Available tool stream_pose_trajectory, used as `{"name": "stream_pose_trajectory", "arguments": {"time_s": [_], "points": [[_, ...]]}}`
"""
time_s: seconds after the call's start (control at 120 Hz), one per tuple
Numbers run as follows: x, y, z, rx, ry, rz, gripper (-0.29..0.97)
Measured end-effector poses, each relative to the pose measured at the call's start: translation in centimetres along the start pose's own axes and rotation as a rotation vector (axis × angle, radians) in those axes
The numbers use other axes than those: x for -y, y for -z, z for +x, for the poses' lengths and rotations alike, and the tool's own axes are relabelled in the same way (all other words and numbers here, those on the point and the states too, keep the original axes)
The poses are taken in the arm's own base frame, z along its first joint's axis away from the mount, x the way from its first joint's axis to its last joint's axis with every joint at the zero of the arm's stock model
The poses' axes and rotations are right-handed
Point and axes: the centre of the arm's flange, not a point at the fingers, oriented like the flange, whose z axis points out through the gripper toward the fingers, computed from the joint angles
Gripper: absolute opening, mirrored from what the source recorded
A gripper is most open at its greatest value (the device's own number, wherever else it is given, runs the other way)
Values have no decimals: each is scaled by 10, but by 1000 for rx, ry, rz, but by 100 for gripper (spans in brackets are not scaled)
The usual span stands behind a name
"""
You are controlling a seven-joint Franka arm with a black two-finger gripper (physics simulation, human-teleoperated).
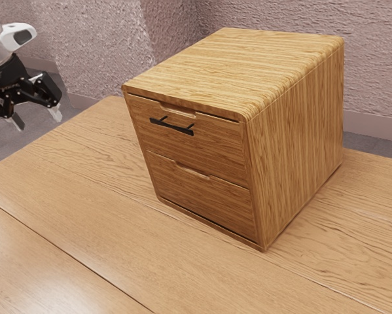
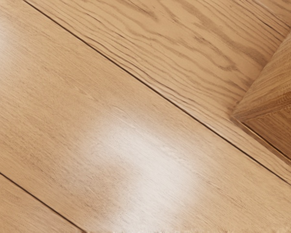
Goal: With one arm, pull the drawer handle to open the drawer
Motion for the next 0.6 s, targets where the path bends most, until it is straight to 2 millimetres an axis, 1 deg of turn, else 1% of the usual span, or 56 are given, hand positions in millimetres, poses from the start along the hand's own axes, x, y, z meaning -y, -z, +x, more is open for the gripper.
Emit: {"name": "stream_pose_trajectory", "arguments": {"time_s": [0.125,0.192,0.258,0.325,0.358,0.375,0.417,0.433,0.458,0.492,0.525,0.558,0.6], "points": [[-66,-4,-12,12,-112,-19,66],[-94,-6,-20,18,-159,-27,66],[-109,-7,-25,21,-184,-32,66],[-111,-5,-26,18,-184,-32,66],[-108,10,-25,-12,-180,-37,66],[-106,25,-25,-37,-178,-41,66],[-97,85,-36,-153,-174,-57,66],[-93,103,-40,-188,-176,-58,66],[-88,121,-44,-225,-186,-54,66],[-85,135,-48,-265,-221,-48,66],[-92,144,-52,-293,-283,-42,66],[-108,147,-58,-308,-370,-38,66],[-134,147,-64,-324,-504,-38,66]]}}
